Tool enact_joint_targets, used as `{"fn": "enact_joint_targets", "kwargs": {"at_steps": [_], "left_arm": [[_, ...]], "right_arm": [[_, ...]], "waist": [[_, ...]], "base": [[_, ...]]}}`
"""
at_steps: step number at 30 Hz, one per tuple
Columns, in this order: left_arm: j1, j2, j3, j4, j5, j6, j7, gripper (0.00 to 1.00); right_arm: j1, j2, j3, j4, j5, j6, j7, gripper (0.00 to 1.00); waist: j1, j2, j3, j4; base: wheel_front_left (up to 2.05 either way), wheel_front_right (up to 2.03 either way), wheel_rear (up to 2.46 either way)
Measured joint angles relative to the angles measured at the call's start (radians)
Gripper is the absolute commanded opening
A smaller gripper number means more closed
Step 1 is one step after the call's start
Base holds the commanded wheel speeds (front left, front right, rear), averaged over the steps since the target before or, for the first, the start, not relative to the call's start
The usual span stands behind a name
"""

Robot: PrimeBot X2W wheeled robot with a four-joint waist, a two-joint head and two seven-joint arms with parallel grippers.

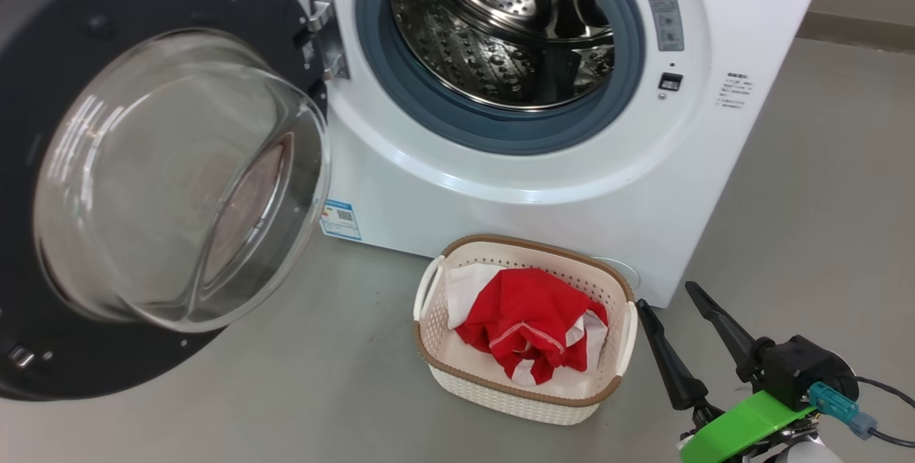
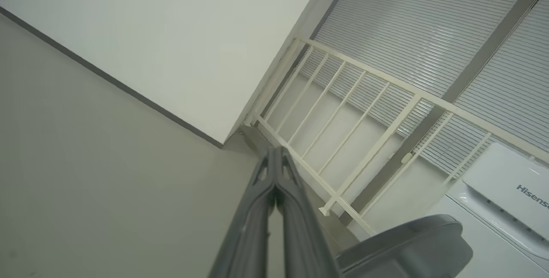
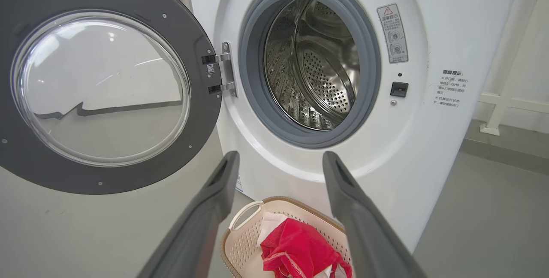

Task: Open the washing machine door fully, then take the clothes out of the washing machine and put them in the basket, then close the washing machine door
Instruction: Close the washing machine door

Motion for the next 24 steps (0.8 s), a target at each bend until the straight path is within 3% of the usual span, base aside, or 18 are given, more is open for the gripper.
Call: {"fn": "enact_joint_targets", "kwargs": {"at_steps": [5,11,16,24], "left_arm": [[-0.106,0.04,0.047,0.209,-0.104,0.01,0.183,0.0],[-0.166,0.085,0.074,0.362,-0.174,0.005,0.342,0.0],[-0.179,0.105,0.073,0.413,-0.194,-0.027,0.434,0.0],[-0.183,0.127,0.06,0.434,-0.239,-0.117,0.578,0.0]], "right_arm": [[-0.003,-0.011,0.001,0.0,0.0,0.0,0.0,1.0],[-0.013,-0.012,0.01,0.006,0.002,0.0,0.0,1.0],[-0.019,-0.013,0.013,0.008,0.007,0.0,0.0,1.0],[-0.019,-0.013,0.014,0.011,0.007,0.0,0.0,1.0]], "waist": [[-0.0001,0.0,0.012,-0.017],[0.0,0.0,0.016,-0.03],[0.0,0.0,0.017,-0.034],[0.0,0.0,0.017,-0.03]], "base": [[0.0,0.0,0.0],[0.0,0.0,0.0],[0.0,0.0,0.0],[0.0,0.0,0.0]]}}
